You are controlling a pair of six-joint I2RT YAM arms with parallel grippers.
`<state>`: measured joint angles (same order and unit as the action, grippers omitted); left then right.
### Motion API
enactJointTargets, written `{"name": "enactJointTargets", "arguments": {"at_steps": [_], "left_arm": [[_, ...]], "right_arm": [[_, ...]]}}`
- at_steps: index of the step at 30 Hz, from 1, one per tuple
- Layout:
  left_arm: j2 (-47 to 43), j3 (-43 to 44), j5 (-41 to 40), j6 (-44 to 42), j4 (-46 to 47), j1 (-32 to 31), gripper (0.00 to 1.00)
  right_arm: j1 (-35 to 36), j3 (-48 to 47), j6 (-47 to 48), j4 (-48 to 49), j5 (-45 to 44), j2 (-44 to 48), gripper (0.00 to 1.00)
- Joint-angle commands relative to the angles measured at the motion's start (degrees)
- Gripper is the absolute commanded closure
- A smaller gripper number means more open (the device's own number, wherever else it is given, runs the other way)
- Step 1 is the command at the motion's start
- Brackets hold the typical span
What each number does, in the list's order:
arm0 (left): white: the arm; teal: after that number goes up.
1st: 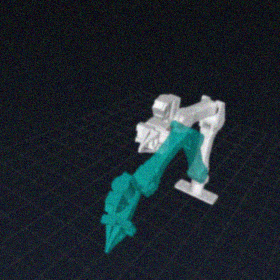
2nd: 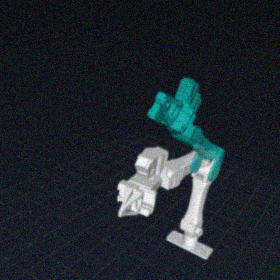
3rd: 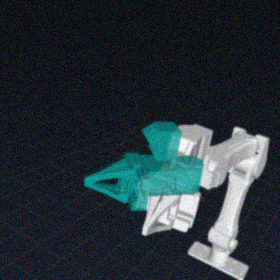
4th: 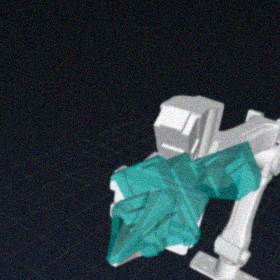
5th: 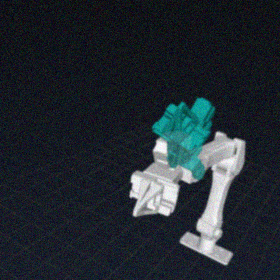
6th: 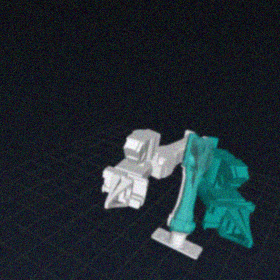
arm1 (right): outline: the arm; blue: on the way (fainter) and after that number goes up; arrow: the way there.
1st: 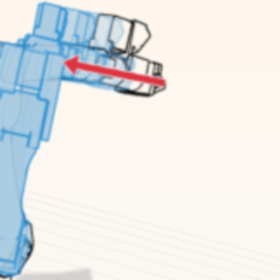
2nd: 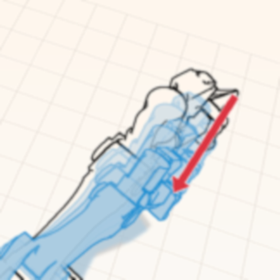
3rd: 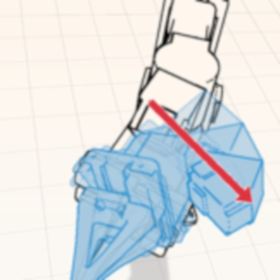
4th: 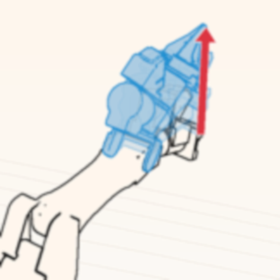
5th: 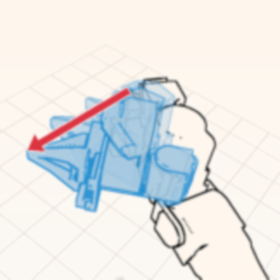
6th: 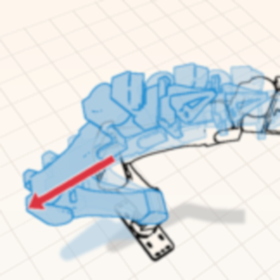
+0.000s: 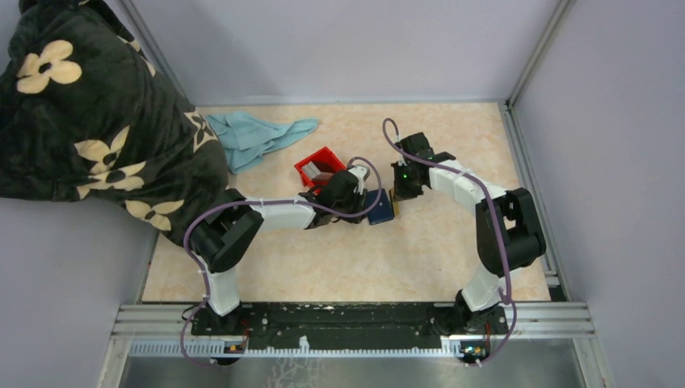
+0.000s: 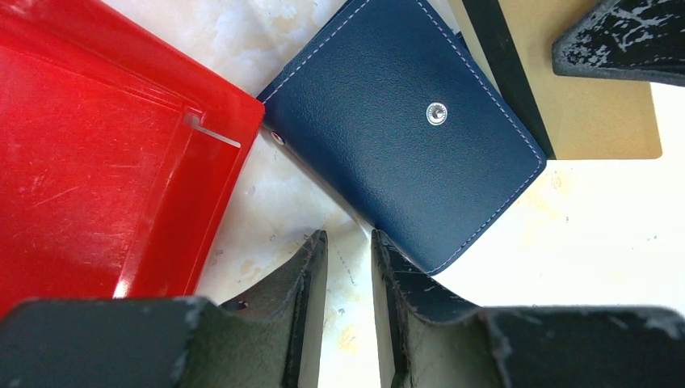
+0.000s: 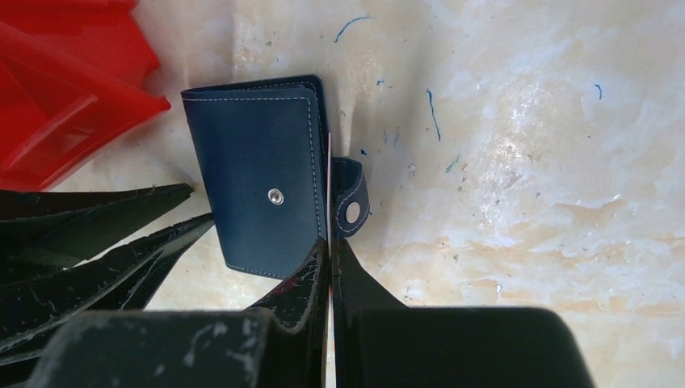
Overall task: Put the credit cards into the card holder
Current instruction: Open the card holder at the center of the board.
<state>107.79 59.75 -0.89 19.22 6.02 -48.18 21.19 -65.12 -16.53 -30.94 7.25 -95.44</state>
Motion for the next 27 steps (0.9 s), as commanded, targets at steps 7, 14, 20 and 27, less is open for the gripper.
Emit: {"name": "enactJointTargets", "arguments": {"at_steps": [7,14,20,27], "left_arm": [[1.2,-2.1,0.1,-0.1,-3.6,-0.5,0.67],[1.3,-2.2,0.0,-0.2,-3.6,-0.5,0.66],[1.1,-2.2,0.2,-0.1,-3.6,-0.5,0.66],[1.2,-2.2,0.2,-0.1,-3.7,-0.5,0.67]], "right_arm": [[-0.4,0.7,0.2,2.7,0.9,-1.3,1.00],[-0.4,0.4,-0.2,2.8,1.5,-1.0,1.00],[-0.7,0.5,-0.2,2.9,2.2,-0.7,1.00],[-0.9,0.6,-0.4,2.9,2.4,-0.2,1.00]]}}
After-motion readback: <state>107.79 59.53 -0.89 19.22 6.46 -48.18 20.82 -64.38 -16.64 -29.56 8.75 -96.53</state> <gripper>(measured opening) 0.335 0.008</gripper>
